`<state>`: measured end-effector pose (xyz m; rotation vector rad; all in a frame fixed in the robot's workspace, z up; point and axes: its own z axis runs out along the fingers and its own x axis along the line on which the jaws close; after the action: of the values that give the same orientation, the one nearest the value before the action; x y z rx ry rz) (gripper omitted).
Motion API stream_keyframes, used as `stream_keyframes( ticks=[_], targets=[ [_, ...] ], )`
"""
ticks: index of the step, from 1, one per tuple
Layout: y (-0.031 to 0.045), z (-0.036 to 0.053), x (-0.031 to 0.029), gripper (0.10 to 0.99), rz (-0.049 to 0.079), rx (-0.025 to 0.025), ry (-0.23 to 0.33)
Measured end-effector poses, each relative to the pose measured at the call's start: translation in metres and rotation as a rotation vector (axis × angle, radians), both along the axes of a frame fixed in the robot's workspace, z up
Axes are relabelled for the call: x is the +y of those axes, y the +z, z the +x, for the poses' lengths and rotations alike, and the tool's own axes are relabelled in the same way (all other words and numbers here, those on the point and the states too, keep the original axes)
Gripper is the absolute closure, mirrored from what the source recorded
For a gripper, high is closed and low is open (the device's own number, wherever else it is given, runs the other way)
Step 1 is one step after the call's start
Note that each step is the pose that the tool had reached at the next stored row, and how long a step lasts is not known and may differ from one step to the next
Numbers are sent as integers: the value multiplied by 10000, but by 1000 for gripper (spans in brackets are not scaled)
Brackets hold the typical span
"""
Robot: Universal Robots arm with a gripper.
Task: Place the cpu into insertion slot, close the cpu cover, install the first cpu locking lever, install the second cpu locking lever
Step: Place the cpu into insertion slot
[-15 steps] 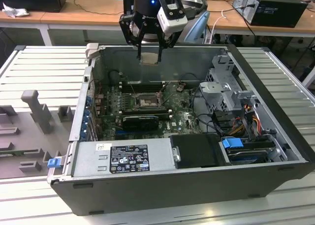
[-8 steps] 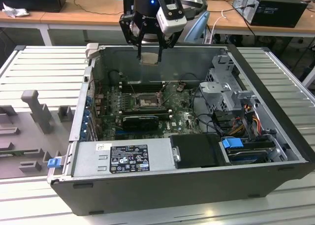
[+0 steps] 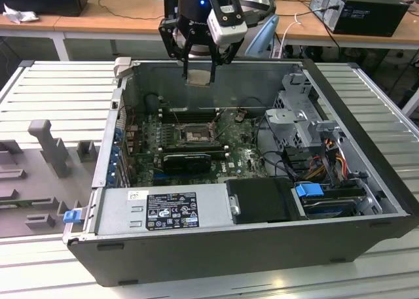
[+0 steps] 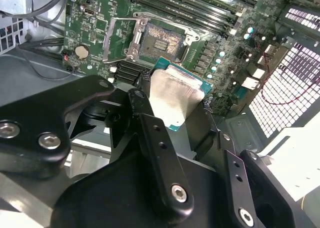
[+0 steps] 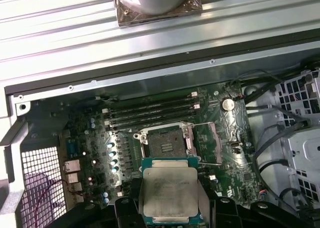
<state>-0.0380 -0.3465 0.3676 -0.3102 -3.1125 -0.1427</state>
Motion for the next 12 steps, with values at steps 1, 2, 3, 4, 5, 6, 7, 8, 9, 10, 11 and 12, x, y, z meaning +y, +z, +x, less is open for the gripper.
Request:
stream_keyframes(
  ticks=[1, 2, 3, 4, 5, 6, 7, 8, 9, 10, 11, 12],
  targets=[
    [0, 0, 0, 561, 0, 0, -23],
    [0, 0, 0, 561, 0, 0, -46],
    [0, 0, 0, 561, 0, 0, -62],
    [0, 0, 0, 561, 0, 0, -105],
    [0, 0, 0, 561, -1, 0, -134],
    [0, 0, 0, 561, 0, 0, -153],
    [0, 0, 0, 561, 0, 0, -175],
    [0, 0, 0, 561, 0, 0, -193],
    [0, 0, 0, 561, 0, 0, -215],
    [0, 0, 0, 561, 0, 0, -234],
    [0, 0, 0, 561, 0, 0, -273],
    [0, 0, 0, 561, 0, 0, -289]
  ],
)
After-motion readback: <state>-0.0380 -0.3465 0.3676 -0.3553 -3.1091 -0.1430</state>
